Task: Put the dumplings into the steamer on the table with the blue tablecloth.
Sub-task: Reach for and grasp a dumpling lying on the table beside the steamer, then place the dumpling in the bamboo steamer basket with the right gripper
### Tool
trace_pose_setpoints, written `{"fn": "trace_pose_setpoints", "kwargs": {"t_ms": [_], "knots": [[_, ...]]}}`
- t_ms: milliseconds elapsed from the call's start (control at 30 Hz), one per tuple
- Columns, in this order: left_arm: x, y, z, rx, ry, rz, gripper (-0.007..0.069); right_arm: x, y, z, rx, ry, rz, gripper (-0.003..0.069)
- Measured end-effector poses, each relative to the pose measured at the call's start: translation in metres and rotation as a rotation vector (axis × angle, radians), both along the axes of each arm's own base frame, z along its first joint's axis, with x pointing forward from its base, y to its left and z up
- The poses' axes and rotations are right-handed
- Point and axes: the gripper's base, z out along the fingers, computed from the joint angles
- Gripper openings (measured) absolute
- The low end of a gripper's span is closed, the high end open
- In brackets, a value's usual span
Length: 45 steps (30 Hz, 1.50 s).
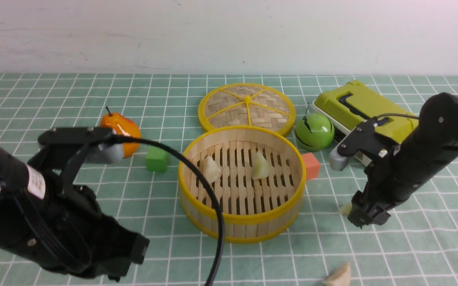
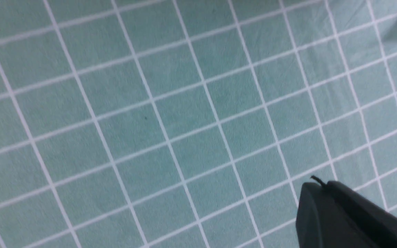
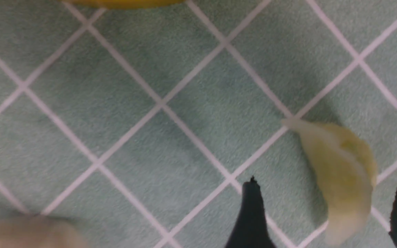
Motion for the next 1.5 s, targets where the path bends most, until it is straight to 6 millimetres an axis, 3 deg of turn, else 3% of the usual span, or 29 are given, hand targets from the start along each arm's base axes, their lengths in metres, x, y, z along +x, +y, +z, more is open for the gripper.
{"fn": "trace_pose_setpoints", "kwargs": {"t_ms": [167,233,333,433,500,600,633,733,767,800,833,933,1033,1167,1267,1400,1500], "knots": [[-0.006,0.002,-0.016,0.007,0.054,0.005,-0.0014,0.010,0.000,-0.015,-0.009,-0.038,-0.008,0.0412],[-0.007,0.002,-0.018,0.010,0.059,0.006,-0.0014,0.012,0.000,-0.023,-0.013,-0.028,-0.011,0.0340],[-0.007,0.002,-0.018,0.007,0.057,0.006,-0.0014,0.013,0.001,-0.023,-0.011,-0.024,-0.011,0.0218],[-0.008,0.002,-0.016,0.003,0.053,0.007,-0.0014,0.013,0.002,-0.017,-0.004,0.001,-0.001,0.0202],[-0.010,0.004,-0.013,-0.002,0.036,0.000,-0.0014,0.014,0.005,-0.003,0.014,0.009,0.000,0.0202],[-0.021,0.009,-0.001,-0.016,-0.027,-0.028,-0.0014,0.017,0.016,0.036,0.060,-0.032,-0.008,0.0202],[-0.029,0.015,0.008,-0.023,-0.077,-0.042,-0.0014,0.018,0.026,0.059,0.102,-0.061,-0.025,0.0202],[-0.041,0.023,0.020,-0.031,-0.158,-0.056,-0.0014,0.015,0.051,0.092,0.173,-0.099,-0.035,0.0202],[-0.051,0.029,0.026,-0.040,-0.211,-0.058,-0.0014,0.012,0.073,0.109,0.217,-0.120,-0.026,0.0202],[-0.053,0.031,0.027,-0.043,-0.224,-0.058,-0.0014,0.012,0.076,0.112,0.224,-0.128,-0.023,0.0202],[-0.061,0.036,0.029,-0.050,-0.258,-0.058,-0.0014,0.009,0.097,0.117,0.251,-0.133,-0.008,0.0202],[-0.075,0.043,0.029,-0.065,-0.296,-0.056,-0.0014,0.006,0.136,0.109,0.277,-0.126,0.027,0.0202],[-0.086,0.049,0.022,-0.067,-0.302,-0.057,-0.0014,0.010,0.164,0.079,0.259,-0.114,0.039,0.0202],[-0.098,0.055,0.011,-0.048,-0.270,-0.067,-0.0013,0.018,0.179,0.035,0.221,-0.054,0.012,0.0202],[-0.104,0.058,0.007,-0.032,-0.241,-0.076,-0.0010,0.022,0.180,0.017,0.212,-0.013,-0.028,0.0224],[-0.108,0.060,0.005,-0.015,-0.214,-0.084,-0.0006,0.023,0.181,0.017,0.223,0.001,-0.060,0.0351],[-0.108,0.060,0.004,-0.012,-0.212,-0.085,-0.0004,0.019,0.180,0.037,0.219,0.039,-0.067,0.0494]]}}
